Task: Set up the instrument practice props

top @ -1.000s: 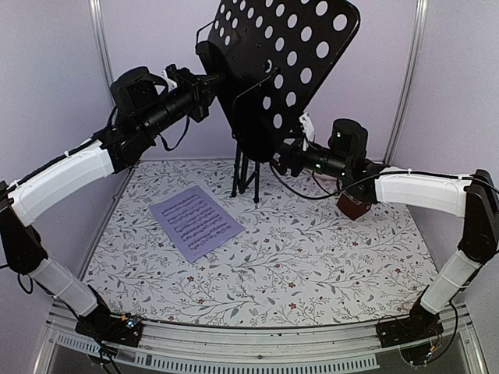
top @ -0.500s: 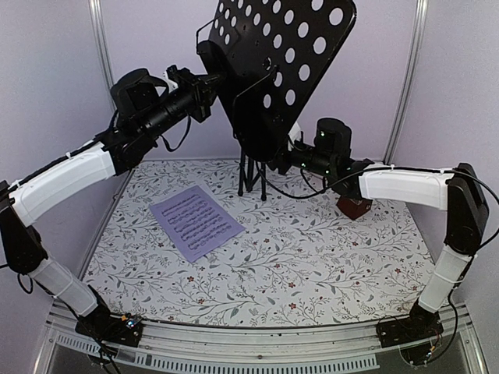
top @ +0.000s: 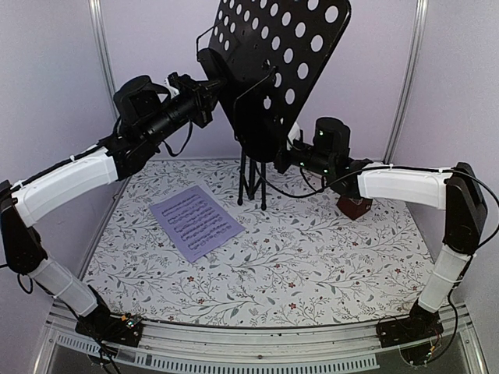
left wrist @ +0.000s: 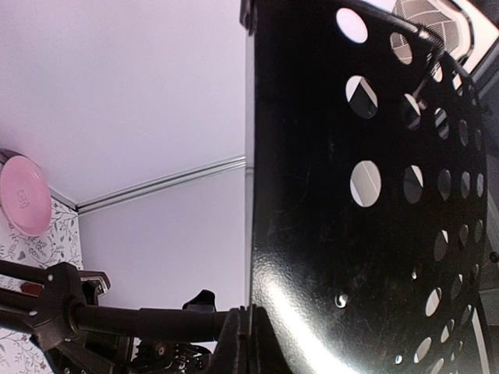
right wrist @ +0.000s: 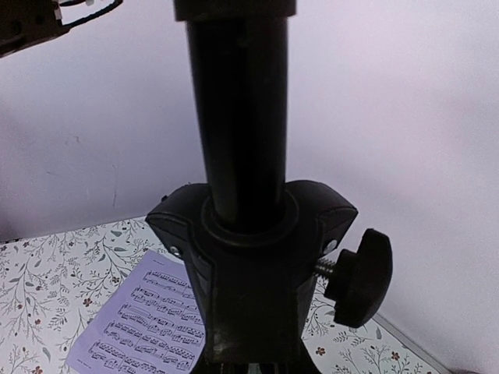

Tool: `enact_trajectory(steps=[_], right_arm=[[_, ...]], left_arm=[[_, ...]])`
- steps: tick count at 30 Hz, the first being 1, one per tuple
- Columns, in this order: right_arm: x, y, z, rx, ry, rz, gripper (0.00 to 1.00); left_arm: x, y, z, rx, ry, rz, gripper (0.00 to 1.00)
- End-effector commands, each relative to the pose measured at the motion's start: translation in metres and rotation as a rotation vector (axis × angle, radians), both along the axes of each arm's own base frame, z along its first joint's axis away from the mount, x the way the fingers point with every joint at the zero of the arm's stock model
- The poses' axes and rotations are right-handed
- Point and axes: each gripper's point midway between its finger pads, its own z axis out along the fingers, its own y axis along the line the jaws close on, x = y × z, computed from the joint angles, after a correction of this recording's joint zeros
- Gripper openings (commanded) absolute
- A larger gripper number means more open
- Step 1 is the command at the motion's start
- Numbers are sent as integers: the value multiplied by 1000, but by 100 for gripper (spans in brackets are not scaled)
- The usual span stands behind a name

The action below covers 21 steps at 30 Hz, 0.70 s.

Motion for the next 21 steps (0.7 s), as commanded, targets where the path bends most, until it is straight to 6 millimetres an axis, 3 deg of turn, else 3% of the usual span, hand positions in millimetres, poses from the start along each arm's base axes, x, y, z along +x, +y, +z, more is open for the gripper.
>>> enact_trajectory(steps=[1, 3, 11, 16, 21], right_arm=[[-11, -5, 29, 63, -16, 10, 0], [-16, -6, 28, 59, -1, 26, 0], [-33, -11, 29, 63, 39, 70, 0], [-36, -12, 22, 56, 56, 78, 0], [-37, -13, 17, 45, 61, 76, 0]], left_arm=[[-63, 64, 125, -344, -316, 12, 0], [-57, 66, 120, -337, -306, 27, 1], [-32, 65, 97, -325, -245, 43, 24], [-23, 66, 90, -322, -238, 48, 50], [-22, 81, 76, -312, -231, 88, 80]])
